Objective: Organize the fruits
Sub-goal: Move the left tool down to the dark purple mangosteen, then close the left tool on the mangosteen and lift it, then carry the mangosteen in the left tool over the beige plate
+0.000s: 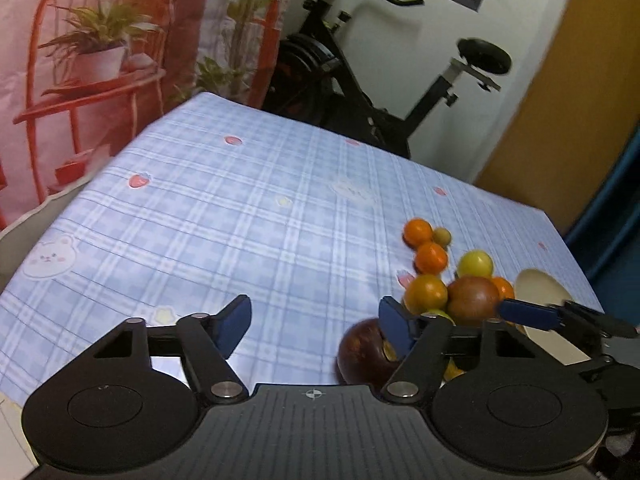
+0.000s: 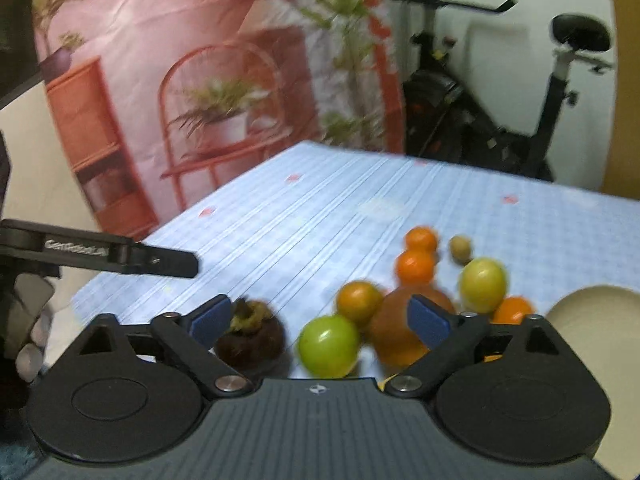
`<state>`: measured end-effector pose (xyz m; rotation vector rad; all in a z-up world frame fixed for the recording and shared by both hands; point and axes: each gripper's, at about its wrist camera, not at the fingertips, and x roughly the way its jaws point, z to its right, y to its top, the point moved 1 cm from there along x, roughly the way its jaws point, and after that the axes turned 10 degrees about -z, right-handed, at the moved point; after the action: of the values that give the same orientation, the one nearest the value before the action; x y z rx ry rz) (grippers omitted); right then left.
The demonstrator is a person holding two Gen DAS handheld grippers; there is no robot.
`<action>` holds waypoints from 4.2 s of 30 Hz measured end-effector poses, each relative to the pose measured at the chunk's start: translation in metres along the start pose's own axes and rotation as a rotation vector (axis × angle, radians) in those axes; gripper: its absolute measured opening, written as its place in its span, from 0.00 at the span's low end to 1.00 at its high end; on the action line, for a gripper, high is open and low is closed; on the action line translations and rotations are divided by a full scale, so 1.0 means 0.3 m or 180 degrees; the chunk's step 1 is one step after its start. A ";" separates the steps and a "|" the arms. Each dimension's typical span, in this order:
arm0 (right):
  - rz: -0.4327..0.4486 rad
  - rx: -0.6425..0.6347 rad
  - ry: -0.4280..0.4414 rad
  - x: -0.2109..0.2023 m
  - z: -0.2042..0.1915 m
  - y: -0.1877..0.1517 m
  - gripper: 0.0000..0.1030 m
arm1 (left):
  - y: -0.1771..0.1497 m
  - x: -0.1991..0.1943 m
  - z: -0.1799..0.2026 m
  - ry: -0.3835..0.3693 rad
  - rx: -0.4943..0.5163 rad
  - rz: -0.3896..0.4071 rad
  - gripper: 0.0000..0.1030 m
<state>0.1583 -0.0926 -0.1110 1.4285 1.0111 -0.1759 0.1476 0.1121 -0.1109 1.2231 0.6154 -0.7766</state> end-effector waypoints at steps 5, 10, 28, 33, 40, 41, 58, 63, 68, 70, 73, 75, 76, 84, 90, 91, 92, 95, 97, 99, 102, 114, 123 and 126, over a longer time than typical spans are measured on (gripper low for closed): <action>-0.0183 -0.0383 0.0182 0.037 -0.078 -0.004 0.70 | -0.002 0.016 0.029 0.0013 0.0137 0.0040 0.64; -0.0334 -0.0593 0.0266 0.086 -0.136 -0.017 0.55 | -0.013 0.033 0.032 -0.0201 0.0158 -0.0056 0.64; -0.0410 -0.0774 0.0160 0.181 -0.163 0.002 0.52 | -0.021 0.154 -0.012 -0.0603 -0.0134 -0.0360 0.64; -0.0431 -0.0818 0.0147 0.182 -0.167 0.003 0.52 | -0.023 0.168 -0.019 -0.0752 -0.0142 -0.0361 0.56; -0.0515 -0.0794 0.0165 0.220 -0.157 0.011 0.60 | -0.033 0.171 -0.011 -0.0740 -0.0048 -0.0272 0.56; -0.0529 -0.0785 0.0173 0.228 -0.154 0.011 0.60 | -0.035 0.172 -0.012 -0.0745 -0.0048 -0.0267 0.56; -0.0466 -0.1181 -0.0083 0.279 -0.197 -0.024 0.61 | -0.050 0.200 -0.023 -0.0860 -0.0046 -0.0336 0.66; -0.0489 -0.1215 -0.0139 0.258 -0.202 -0.031 0.61 | -0.047 0.203 -0.025 -0.0843 -0.0060 -0.0312 0.65; -0.0523 -0.1139 -0.0110 0.246 -0.186 -0.039 0.60 | -0.049 0.206 -0.027 -0.0836 -0.0069 -0.0326 0.64; -0.0506 -0.1103 -0.0087 0.246 -0.182 -0.042 0.60 | -0.050 0.206 -0.028 -0.0838 -0.0068 -0.0327 0.64; -0.0474 -0.1077 -0.0066 0.247 -0.181 -0.043 0.60 | -0.050 0.205 -0.025 -0.0845 -0.0051 -0.0321 0.60; -0.0453 -0.1061 -0.0053 0.247 -0.180 -0.043 0.59 | -0.051 0.198 -0.017 -0.0791 0.0008 -0.0301 0.60; -0.0447 -0.1038 -0.0031 0.246 -0.178 -0.042 0.59 | -0.050 0.195 -0.015 -0.0777 0.0026 -0.0296 0.60; -0.0253 -0.0875 0.0036 0.195 -0.173 -0.035 0.59 | -0.027 0.126 0.053 -0.0623 0.0323 -0.0086 0.60; 0.0008 -0.0653 -0.0031 0.098 -0.128 -0.039 0.59 | 0.013 0.086 0.197 -0.0594 0.0767 -0.0023 0.60; 0.0052 -0.0613 -0.0054 0.080 -0.116 -0.041 0.59 | 0.020 0.081 0.228 -0.0595 0.0849 -0.0019 0.60; 0.0107 -0.0576 -0.0101 0.058 -0.102 -0.043 0.59 | 0.033 0.077 0.264 -0.0612 0.0939 -0.0024 0.60; 0.0269 -0.0468 -0.0242 -0.007 -0.060 -0.052 0.59 | 0.071 0.077 0.350 -0.0706 0.1103 -0.0055 0.60; 0.0361 -0.0341 -0.0295 -0.047 -0.016 -0.053 0.59 | 0.084 0.088 0.407 -0.0749 0.1208 -0.0057 0.60; 0.0443 -0.0235 -0.0362 -0.082 0.030 -0.056 0.59 | 0.090 0.106 0.475 -0.0786 0.1311 -0.0049 0.60; 0.0574 -0.0149 -0.0498 -0.127 0.098 -0.075 0.59 | 0.097 0.160 0.560 -0.0870 0.1335 -0.0120 0.61; 0.0747 0.0518 -0.0649 -0.195 0.394 -0.169 0.59 | 0.101 0.362 0.827 -0.0812 0.1720 -0.0469 0.61; 0.0754 0.0647 -0.0688 -0.170 0.497 -0.216 0.59 | 0.109 0.497 0.892 -0.0693 0.1804 -0.0684 0.61; 0.0726 0.0761 -0.0639 -0.160 0.524 -0.221 0.59 | 0.108 0.514 0.908 -0.0659 0.1849 -0.0698 0.61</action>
<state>0.1600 -0.2643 -0.1551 1.6944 0.6734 -0.2739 0.2680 -0.1766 -0.1459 1.5880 0.3626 -1.3093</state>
